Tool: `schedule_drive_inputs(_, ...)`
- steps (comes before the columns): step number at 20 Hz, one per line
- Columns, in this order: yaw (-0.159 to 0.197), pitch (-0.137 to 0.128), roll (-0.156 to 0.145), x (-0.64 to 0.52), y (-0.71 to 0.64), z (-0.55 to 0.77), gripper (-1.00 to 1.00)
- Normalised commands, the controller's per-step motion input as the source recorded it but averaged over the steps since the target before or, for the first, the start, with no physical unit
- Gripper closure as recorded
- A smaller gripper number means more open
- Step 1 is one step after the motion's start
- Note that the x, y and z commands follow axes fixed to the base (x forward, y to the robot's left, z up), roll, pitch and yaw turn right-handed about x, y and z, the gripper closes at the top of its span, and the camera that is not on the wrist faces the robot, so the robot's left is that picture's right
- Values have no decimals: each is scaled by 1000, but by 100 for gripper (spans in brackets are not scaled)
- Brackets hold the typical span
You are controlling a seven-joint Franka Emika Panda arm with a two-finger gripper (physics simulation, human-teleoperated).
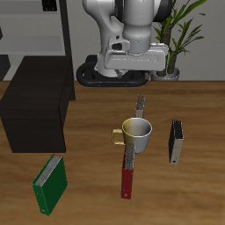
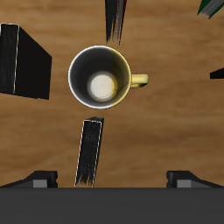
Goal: Place the right yellow book in the top region of the shelf
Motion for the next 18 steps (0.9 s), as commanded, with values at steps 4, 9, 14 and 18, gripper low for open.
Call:
schedule_drive_inputs(4,1,-18,-4,-33,263,-138,-100)
schedule_drive_inputs(9,4,4,10,-26,315,-275,-100)
schedule_drive_inputs(14,26,-27,-4,1,76,-309,-100)
schedule_drive_inputs(18,-16,10,-17,104,-128,-286,-100)
